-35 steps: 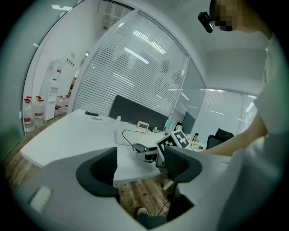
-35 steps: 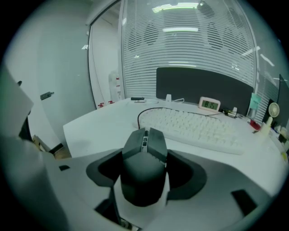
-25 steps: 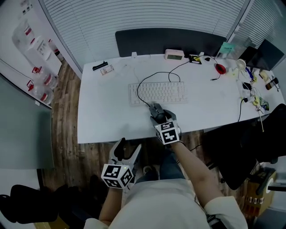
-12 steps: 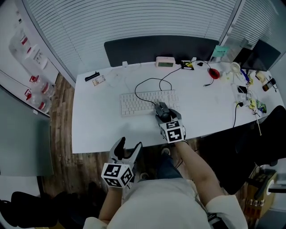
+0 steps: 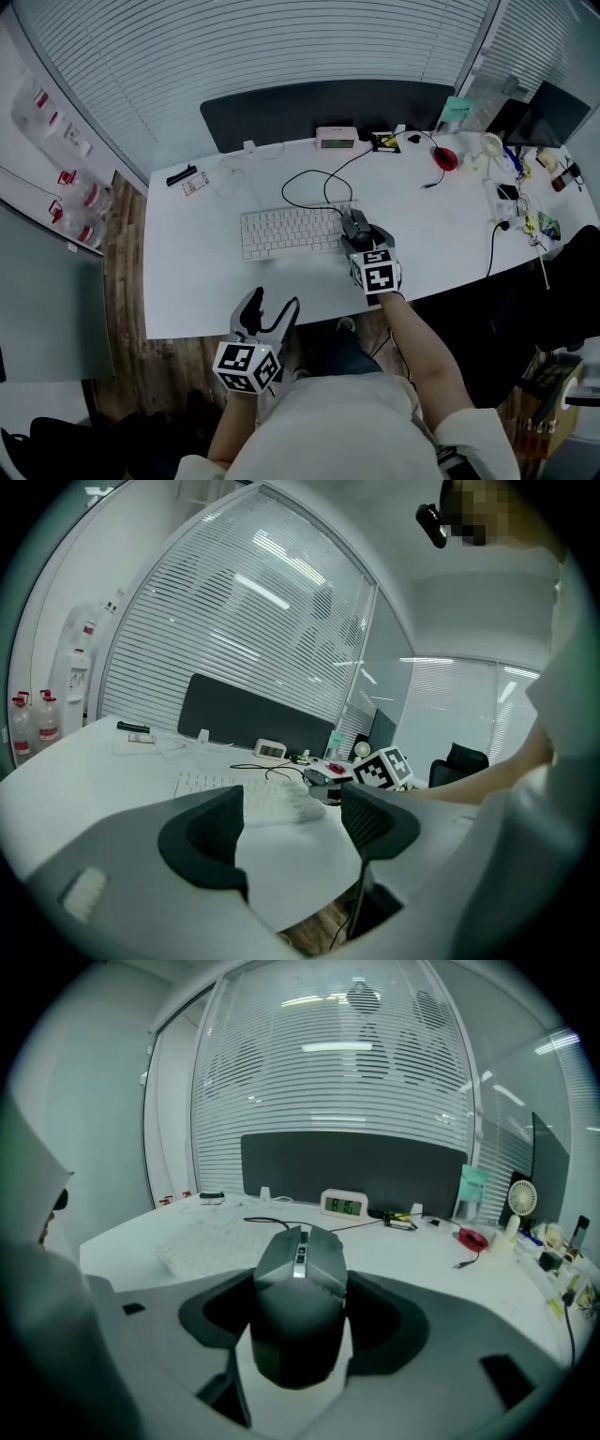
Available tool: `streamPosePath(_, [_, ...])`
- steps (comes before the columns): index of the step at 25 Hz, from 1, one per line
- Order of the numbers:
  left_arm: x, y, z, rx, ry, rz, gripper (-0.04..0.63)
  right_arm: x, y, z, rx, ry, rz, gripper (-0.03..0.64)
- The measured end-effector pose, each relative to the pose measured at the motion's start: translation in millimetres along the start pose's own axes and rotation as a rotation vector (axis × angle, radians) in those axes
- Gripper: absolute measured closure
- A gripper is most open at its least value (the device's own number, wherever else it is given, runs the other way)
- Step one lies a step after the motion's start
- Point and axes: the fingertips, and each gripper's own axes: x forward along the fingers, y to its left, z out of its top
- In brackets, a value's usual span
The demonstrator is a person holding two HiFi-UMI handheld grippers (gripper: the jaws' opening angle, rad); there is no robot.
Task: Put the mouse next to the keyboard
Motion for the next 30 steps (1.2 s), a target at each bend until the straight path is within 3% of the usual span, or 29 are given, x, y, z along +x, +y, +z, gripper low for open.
streamPosePath(12, [48,-11,7,-0.009,0.01,0.009,0.281,18,-81,-15,0.035,0.046,-0.071,0.325])
streamPosePath(30, [99,-18,9,-0.017,0.048,0.02,0.281,46,-161,-61,0.103,0.181,-0.13,0.325])
